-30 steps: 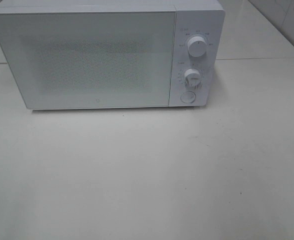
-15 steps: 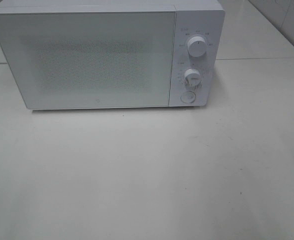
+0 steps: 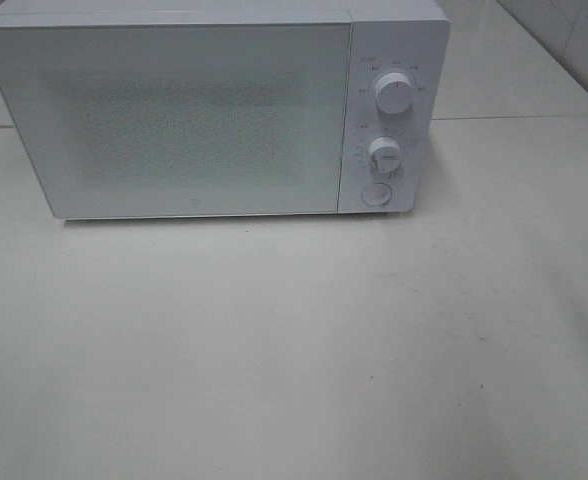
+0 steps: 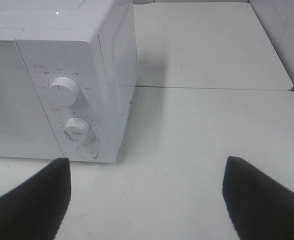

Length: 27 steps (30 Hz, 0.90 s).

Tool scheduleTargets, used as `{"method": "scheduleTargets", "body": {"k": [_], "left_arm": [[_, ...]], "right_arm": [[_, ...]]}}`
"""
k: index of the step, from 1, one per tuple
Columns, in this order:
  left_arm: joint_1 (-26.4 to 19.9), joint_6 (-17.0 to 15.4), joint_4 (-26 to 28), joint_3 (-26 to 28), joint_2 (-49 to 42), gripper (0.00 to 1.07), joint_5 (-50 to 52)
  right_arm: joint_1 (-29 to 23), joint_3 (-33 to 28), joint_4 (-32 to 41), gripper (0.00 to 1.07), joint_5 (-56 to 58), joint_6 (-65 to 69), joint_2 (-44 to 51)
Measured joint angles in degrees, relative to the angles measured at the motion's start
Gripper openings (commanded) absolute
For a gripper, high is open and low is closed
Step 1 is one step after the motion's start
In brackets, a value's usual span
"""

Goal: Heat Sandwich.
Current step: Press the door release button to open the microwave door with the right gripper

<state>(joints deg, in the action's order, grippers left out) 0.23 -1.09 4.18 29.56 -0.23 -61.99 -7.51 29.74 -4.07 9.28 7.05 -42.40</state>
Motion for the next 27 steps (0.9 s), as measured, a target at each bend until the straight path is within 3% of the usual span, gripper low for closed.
{"method": "scheduleTargets", "body": {"k": [20,27], "left_arm": [[0.0,0.0,0.0,0.0,0.0,0.98,0.0],[0.0,0.0,0.0,0.0,0.0,0.98,0.0]], "right_arm": [[0.0,-1.55,-0.34,0.76,-27.33,0.29,-21.14],[-0.17,-5.67,7.28,0.76,-40.91,-7.05,-27.67]]}}
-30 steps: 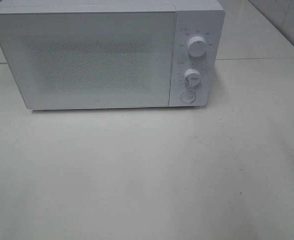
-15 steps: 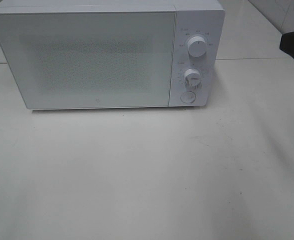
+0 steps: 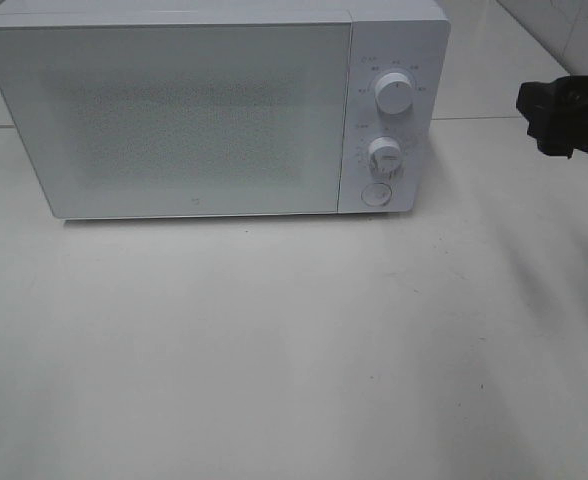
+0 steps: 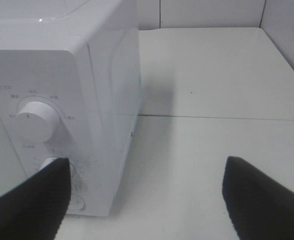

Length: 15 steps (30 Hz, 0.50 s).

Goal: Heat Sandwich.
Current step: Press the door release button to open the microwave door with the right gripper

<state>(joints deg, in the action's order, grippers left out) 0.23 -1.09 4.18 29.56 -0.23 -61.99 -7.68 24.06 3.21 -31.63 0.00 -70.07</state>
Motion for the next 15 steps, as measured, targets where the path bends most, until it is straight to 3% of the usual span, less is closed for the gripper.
{"method": "scheduleTargets", "body": {"k": [2,7,11,15], "left_arm": [[0.0,0.0,0.0,0.0,0.0,0.98,0.0],[0.0,0.0,0.0,0.0,0.0,0.98,0.0],[0.0,0.0,0.0,0.0,0.0,0.98,0.0],[0.0,0.0,0.0,0.0,0.0,0.98,0.0]], "right_arm": [[-1.43,-1.66,5.16,0.76,-3.38,-2.92,-1.78],[-4.93,-3.04,9.4,0.76,-6.53,-6.3,-3.72],[-11.46,-3.61,17.36,0.76,-12.66,-11.46,-8.54],[-14.55,-3.55,21.14,0.76,-15.47,-12.89,-11.06]]}}
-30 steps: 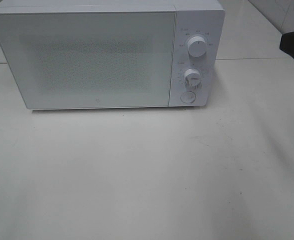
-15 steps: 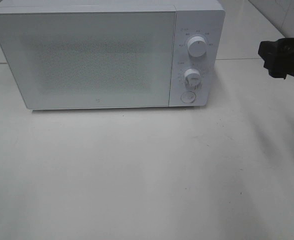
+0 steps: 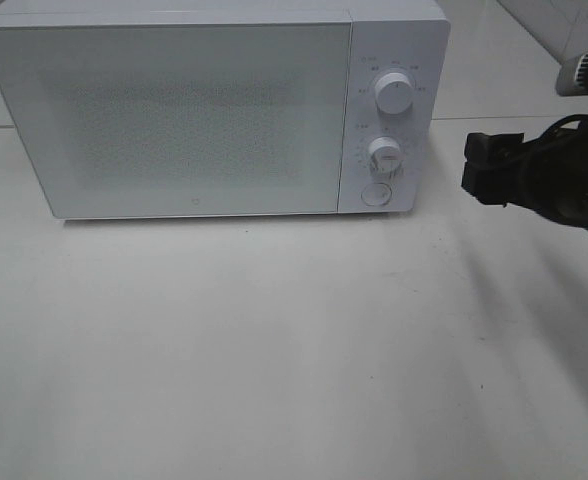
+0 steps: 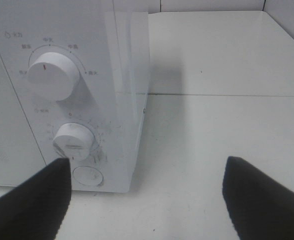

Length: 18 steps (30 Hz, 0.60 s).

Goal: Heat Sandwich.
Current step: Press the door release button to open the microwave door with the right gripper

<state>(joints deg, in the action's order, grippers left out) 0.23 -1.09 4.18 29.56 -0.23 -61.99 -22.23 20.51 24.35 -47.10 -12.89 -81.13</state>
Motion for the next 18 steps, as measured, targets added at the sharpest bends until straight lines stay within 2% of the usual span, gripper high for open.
{"method": "scheduleTargets", "body": {"k": [1,3,5,8,11,12,15,18], "left_arm": [[0.0,0.0,0.0,0.0,0.0,0.98,0.0],[0.0,0.0,0.0,0.0,0.0,0.98,0.0],[0.0,0.0,0.0,0.0,0.0,0.98,0.0],[0.0,0.0,0.0,0.0,0.0,0.98,0.0],[0.0,0.0,0.0,0.0,0.0,0.98,0.0],[0.0,0.0,0.0,0.0,0.0,0.98,0.0],[0.0,0.0,0.0,0.0,0.0,0.98,0.0],[0.0,0.0,0.0,0.0,0.0,0.98,0.0]], "right_arm": [[-2.41,0.0,2.81,0.76,-2.06,-0.69,-1.89],[-3.44,0.0,3.95,0.76,-3.04,-0.86,-2.64],[-7.33,0.0,8.31,0.76,-5.9,-2.35,-5.5],[-9.51,0.06,10.83,0.76,-7.73,-2.98,-7.22],[-13.87,0.06,15.87,0.76,-10.89,-3.67,-10.37],[-13.87,0.06,15.87,0.76,-10.89,-3.67,-10.37],[-17.59,0.92,21.72,0.76,-11.97,-5.16,-12.72],[-18.96,1.83,23.49,0.76,-12.03,-6.82,-13.64]]}}
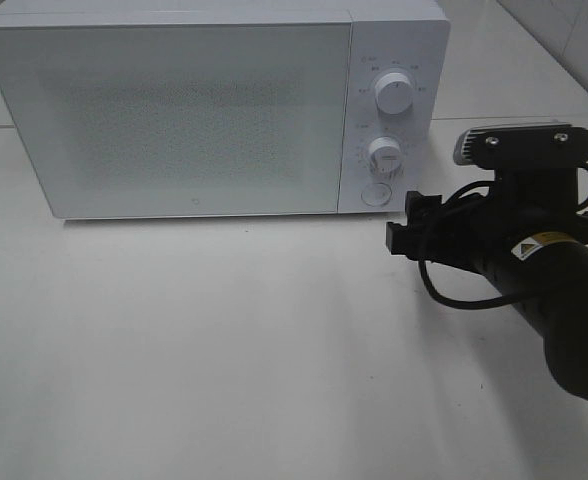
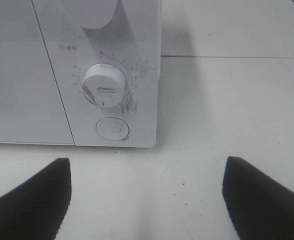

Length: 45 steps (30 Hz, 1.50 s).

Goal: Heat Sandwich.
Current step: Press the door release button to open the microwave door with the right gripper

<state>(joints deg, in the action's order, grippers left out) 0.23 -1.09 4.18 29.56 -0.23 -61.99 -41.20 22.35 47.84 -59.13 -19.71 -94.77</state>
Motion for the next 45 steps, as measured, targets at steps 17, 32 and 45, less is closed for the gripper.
{"method": "scheduleTargets", "body": {"k": [17,32,45], "left_arm": [[0.0,0.0,0.0,0.0,0.0,0.98,0.0],[0.0,0.0,0.0,0.0,0.0,0.98,0.0],[0.0,0.0,0.0,0.0,0.0,0.98,0.0]], "right_arm": [[-5.73,3.61,2.35,0.76,0.34,-2.52,-3.72],[-5.73,3.61,2.35,0.72,0.4,34.78,-3.72],[-5.73,3.61,2.41,0.4,0.46,73.97,-3.72]]}}
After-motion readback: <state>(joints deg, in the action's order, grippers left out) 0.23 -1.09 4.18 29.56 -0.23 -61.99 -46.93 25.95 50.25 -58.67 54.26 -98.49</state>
